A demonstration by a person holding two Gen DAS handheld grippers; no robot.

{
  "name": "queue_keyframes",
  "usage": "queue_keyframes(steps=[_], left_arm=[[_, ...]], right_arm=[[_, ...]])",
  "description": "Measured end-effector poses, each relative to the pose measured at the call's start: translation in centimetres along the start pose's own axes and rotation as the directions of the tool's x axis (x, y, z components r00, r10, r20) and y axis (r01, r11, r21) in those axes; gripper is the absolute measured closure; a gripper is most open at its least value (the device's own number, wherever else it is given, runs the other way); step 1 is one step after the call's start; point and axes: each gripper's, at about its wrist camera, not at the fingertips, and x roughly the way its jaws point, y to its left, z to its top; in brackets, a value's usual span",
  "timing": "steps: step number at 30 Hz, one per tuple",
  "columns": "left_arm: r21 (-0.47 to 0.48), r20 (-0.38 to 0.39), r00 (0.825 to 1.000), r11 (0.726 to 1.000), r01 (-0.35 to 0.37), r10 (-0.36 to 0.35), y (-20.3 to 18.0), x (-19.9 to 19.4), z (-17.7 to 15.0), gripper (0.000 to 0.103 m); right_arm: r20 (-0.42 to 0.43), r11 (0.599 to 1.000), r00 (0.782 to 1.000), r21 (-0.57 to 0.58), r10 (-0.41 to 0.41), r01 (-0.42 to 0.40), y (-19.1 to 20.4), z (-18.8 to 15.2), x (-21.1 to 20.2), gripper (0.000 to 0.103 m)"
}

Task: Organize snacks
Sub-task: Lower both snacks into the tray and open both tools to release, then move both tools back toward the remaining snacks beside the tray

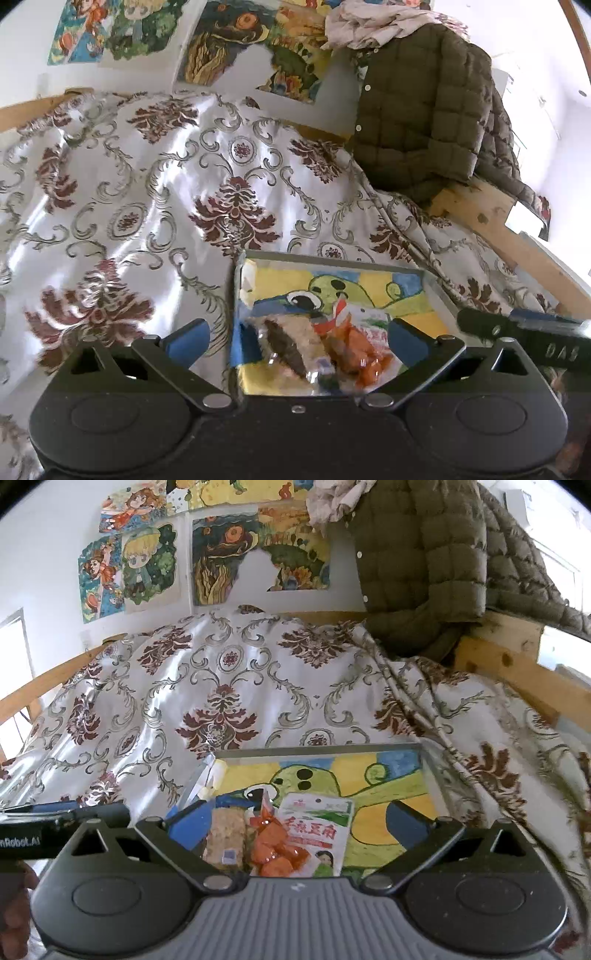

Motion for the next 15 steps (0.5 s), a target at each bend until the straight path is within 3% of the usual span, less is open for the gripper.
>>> queue_keyframes(steps=[6,15], left_arm=[[0.012,0.007,1.0,1.0,-0.004,0.004,-0.2,-3.3,-2.3,0.001],[-0.034,-0.077,0.997,0.999,-0.015,0.012,0.2,-5.9,-5.5,0.001]], right_arm=[[0.047,1.0,0.999,-0.006,-0.014,0.015,-0.7,-1.4,-4.3,0.0],[0.052,0.995,0.999,-0.101,0.0,0.006,-0.6,-4.8,-8.6,0.0]])
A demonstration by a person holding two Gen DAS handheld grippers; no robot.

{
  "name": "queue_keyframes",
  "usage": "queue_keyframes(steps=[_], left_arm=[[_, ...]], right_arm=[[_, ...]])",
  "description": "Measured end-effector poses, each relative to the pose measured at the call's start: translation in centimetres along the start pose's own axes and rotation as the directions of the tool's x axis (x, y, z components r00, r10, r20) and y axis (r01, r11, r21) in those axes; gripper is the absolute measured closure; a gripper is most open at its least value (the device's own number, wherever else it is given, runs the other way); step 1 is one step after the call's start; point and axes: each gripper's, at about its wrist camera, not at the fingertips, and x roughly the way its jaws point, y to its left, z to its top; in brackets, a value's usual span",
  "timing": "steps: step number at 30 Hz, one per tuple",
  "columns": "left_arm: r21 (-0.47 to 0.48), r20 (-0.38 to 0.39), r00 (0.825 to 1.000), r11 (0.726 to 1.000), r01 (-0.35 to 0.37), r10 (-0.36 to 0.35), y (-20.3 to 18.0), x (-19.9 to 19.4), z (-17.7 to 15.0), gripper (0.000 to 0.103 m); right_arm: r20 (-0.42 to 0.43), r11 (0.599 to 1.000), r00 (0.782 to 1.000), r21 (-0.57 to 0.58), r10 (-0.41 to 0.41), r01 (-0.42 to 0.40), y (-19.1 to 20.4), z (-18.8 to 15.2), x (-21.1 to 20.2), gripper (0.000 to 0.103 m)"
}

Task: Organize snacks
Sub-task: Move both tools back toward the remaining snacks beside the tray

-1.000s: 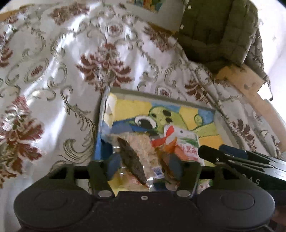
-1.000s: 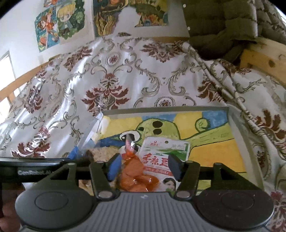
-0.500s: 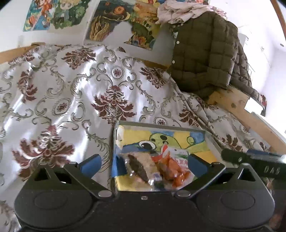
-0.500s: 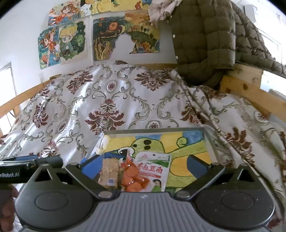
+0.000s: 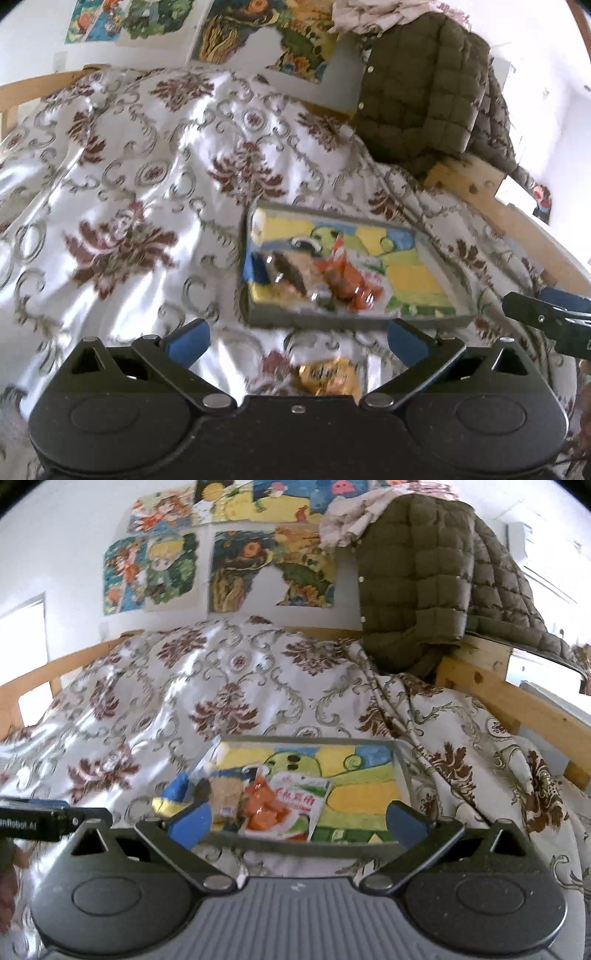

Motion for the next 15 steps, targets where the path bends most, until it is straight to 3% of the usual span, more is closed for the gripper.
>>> queue_keyframes(steps=[4,10,15], left_arm=[[-0.013,-0.028,0.999,0.999,-0.035,0.035,0.0,-0.6,-1.1,0.001],[-0.112,-0.017,0.999,0.993,-0.047,0.045,-0.3,-2.9,-2.0,0.001],[-0.119,0.002,0.997,0.99,-0.075,0.076,-1.3,-5.4,-2.9,0.001]], right_arm=[[0.0,0.999,1.0,-0.038,0.024,-0.024,1.2,-1.0,-0.8,0.0],[0.022,0.998,0.998,-0.033,0.062,-0.061,2.2,-1.6,-2.9,0.0],[0.041,0.996,0.996,-0.04,0.081,-0.08,2.1,-2.4,-5.0,0.0]])
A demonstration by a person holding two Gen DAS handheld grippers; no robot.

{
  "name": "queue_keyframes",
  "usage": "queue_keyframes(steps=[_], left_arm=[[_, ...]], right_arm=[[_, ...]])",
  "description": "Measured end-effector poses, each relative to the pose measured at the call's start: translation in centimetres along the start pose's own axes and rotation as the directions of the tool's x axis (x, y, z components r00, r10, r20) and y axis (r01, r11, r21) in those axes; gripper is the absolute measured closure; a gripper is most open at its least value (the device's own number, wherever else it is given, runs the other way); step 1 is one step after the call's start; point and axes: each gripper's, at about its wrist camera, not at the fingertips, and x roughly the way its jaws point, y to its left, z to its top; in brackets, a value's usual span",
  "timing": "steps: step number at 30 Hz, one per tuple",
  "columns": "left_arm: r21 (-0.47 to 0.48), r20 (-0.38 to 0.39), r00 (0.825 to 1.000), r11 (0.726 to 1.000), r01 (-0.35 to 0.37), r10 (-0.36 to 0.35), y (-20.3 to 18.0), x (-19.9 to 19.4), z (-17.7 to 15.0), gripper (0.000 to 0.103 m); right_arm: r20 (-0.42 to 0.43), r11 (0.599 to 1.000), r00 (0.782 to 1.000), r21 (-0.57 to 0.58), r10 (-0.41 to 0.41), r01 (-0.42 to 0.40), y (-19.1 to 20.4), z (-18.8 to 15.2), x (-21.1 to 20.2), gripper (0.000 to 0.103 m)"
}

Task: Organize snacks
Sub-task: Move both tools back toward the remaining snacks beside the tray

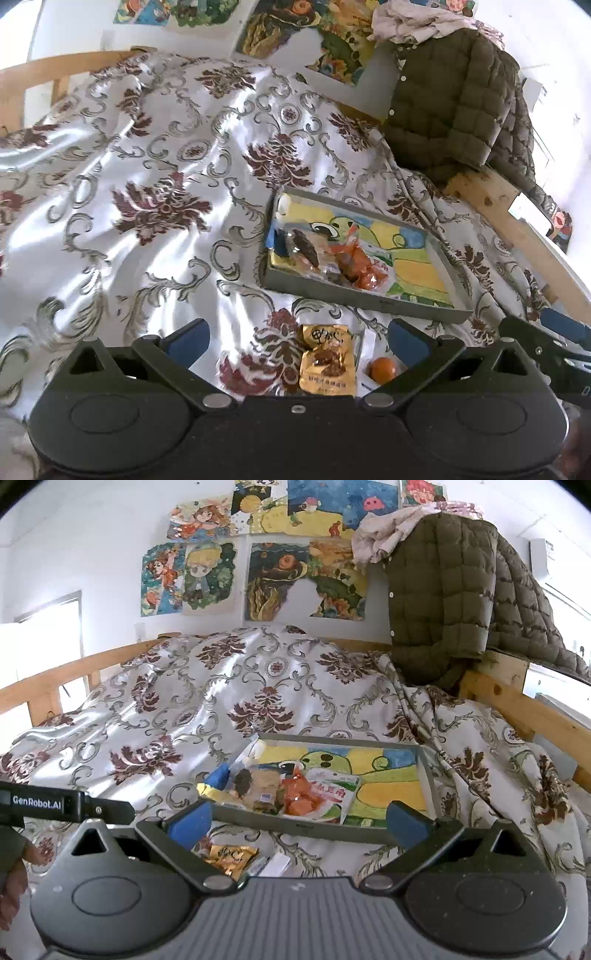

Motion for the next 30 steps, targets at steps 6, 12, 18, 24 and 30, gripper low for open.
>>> queue_keyframes(steps=[6,12,18,24,30], left_arm=[[-0.01,-0.006,0.999,0.999,-0.052,0.052,-0.8,-2.2,-2.7,0.001],[0.04,-0.041,0.996,0.996,-0.08,0.082,-2.1,-3.8,-5.8,0.001],[0.159,-0.025,0.996,0.984,-0.083,0.088,-3.8,-4.5,-7.7,0.001],[0.172,-0.064,0.995,0.983,-0.059,0.071,-4.5,-3.6,-8.8,0.001],[0.172,-0.118,0.99,0.984,-0.053,0.074,-4.5,-2.8,-9.2,0.001]], right_arm=[[-0.014,1.0,1.0,0.007,0.021,-0.021,-0.5,-1.7,-2.4,0.0],[-0.034,0.999,0.999,0.038,0.019,-0.017,-0.8,-4.4,-5.1,0.0],[-0.06,0.998,0.998,0.064,0.0,0.004,-1.2,-6.9,-6.9,0.0],[-0.106,0.995,0.994,0.096,-0.017,0.027,-1.8,-7.9,-7.4,0.0],[-0.118,0.996,0.993,0.083,-0.019,0.029,-1.7,-8.1,-7.2,0.0]])
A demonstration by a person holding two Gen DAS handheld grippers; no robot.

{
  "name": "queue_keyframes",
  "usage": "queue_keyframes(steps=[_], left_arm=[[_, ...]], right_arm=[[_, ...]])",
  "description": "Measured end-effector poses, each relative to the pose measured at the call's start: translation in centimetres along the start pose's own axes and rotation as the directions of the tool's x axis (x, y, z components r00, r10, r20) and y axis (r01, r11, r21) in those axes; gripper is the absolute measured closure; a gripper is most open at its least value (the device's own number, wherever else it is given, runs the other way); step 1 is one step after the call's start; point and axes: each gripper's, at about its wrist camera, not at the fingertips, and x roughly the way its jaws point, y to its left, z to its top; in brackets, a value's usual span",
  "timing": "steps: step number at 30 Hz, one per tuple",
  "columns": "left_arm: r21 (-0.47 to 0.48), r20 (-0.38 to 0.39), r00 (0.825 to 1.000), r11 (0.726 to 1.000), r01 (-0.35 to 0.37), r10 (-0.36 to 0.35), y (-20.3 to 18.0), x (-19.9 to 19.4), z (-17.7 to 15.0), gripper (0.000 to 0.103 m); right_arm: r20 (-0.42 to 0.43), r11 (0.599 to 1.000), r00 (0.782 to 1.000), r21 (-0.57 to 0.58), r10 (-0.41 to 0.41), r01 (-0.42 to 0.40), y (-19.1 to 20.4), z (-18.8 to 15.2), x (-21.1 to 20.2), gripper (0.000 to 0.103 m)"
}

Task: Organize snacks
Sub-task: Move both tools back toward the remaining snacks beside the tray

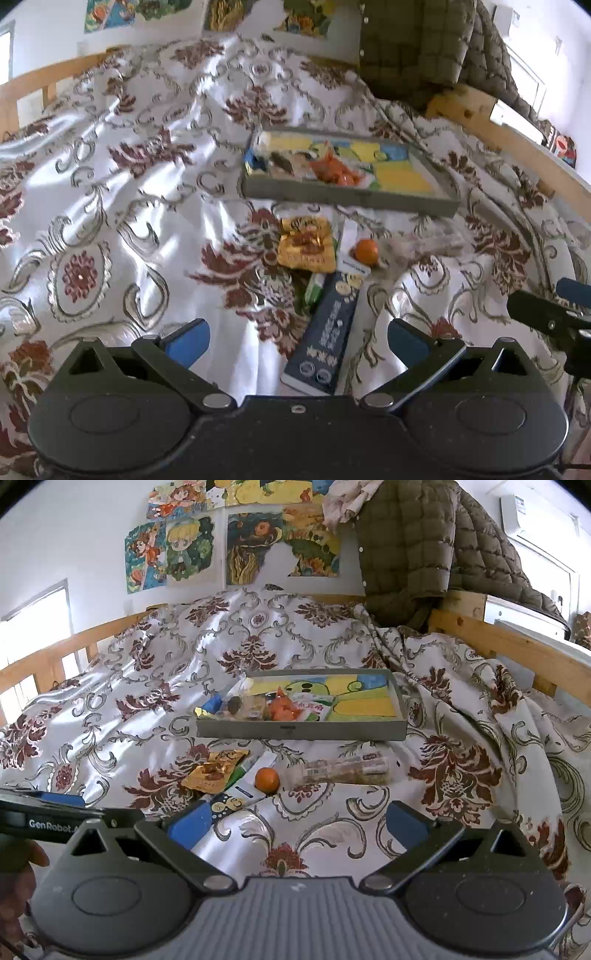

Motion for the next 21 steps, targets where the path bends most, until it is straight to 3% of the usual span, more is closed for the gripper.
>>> queue_keyframes(steps=[12,21], left_arm=[[0.036,-0.037,0.999,0.999,-0.011,0.012,0.0,0.6,-0.3,0.001],[0.023,-0.088,0.996,0.999,-0.025,0.027,0.8,3.2,0.4,0.001]], right_arm=[[-0.018,1.0,1.0,0.016,-0.004,0.004,0.0,-0.1,0.5,0.0],[-0.058,0.999,0.998,-0.043,0.008,-0.011,-0.3,1.0,2.2,0.0]])
